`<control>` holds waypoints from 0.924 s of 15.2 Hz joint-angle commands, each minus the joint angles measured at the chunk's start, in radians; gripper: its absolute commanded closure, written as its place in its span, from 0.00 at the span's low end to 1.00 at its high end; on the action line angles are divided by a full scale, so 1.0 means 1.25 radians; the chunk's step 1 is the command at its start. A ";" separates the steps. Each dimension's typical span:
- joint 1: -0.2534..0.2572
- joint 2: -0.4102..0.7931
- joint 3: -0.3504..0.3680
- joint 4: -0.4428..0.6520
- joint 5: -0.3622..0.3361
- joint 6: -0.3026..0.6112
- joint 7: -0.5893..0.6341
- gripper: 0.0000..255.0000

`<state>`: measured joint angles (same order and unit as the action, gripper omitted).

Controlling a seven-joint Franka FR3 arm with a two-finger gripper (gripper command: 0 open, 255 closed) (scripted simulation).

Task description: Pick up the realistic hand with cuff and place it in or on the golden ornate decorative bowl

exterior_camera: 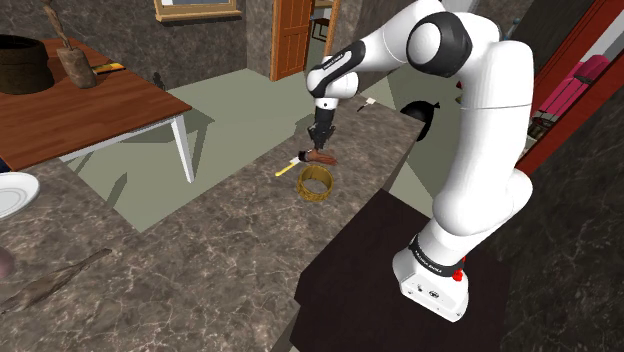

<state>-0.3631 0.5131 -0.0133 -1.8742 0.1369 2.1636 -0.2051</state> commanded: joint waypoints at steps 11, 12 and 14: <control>-0.001 0.032 0.001 0.003 0.003 0.030 -0.004 1.00; -0.001 0.032 0.001 0.003 0.003 0.030 -0.004 0.00; -0.001 0.032 0.001 0.003 0.003 0.030 -0.004 0.00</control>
<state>-0.3639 0.5536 -0.0116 -1.8705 0.1402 2.2009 -0.2102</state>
